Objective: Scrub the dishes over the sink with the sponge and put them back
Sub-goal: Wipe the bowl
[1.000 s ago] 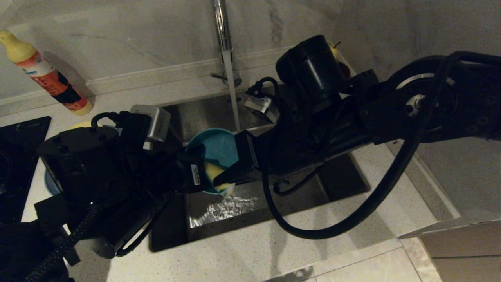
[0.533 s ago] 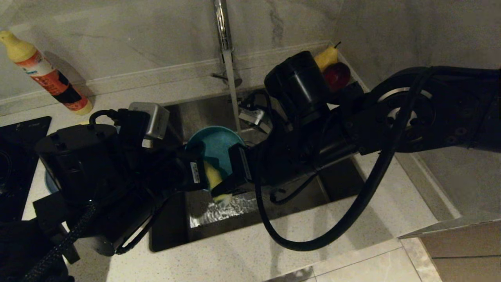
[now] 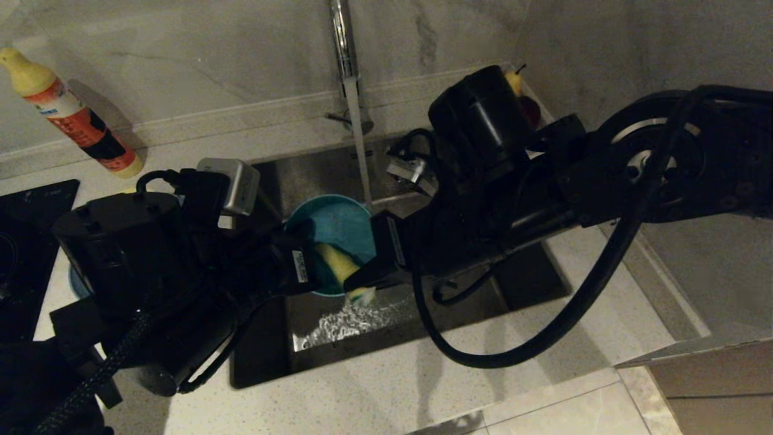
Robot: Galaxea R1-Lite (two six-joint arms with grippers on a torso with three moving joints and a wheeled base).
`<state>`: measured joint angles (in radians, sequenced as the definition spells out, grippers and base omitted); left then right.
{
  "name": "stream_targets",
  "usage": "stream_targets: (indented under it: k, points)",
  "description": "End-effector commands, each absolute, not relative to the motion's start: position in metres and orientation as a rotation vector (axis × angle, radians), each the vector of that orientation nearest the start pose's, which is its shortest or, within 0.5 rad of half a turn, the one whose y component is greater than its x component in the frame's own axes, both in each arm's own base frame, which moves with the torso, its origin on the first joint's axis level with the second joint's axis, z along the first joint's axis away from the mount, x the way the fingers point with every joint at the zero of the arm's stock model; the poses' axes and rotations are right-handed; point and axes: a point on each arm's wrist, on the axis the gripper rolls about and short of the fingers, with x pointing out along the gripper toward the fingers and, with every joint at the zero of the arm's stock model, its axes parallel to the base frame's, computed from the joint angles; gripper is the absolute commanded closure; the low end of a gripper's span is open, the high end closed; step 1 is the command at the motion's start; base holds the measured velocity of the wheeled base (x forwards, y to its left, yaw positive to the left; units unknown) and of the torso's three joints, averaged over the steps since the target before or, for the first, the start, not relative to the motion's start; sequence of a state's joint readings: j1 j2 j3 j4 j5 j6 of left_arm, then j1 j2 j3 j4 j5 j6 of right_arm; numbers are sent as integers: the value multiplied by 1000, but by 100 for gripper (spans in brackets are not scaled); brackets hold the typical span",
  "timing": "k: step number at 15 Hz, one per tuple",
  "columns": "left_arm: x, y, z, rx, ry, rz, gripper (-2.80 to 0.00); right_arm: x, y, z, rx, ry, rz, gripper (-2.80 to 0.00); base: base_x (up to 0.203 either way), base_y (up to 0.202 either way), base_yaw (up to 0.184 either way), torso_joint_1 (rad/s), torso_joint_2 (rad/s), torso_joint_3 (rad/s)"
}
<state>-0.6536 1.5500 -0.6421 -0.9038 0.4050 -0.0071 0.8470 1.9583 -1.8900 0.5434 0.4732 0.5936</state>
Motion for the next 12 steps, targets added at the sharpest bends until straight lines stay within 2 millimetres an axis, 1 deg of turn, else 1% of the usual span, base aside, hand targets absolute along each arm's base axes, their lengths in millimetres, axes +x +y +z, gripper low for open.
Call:
stream_targets:
  k: [1, 5, 7, 9, 12]
  points:
    - [213, -152, 209, -8, 0, -242, 0, 242, 279, 292, 383, 973, 1032, 0, 0, 0, 0, 0, 0, 0]
    - [211, -150, 211, -11, -7, -241, 0, 244, 272, 297, 394, 954, 1021, 0, 0, 0, 0, 0, 0, 0]
    - [210, -150, 211, -10, -6, -240, 0, 244, 268, 303, 403, 928, 1026, 0, 0, 0, 0, 0, 0, 0]
    - [208, -148, 206, -3, 9, -242, 0, 246, 269, 307, 408, 906, 1034, 0, 0, 0, 0, 0, 0, 0]
    - [206, -148, 205, 1, 13, -244, 0, 249, 273, 309, 416, 865, 1054, 0, 0, 0, 0, 0, 0, 0]
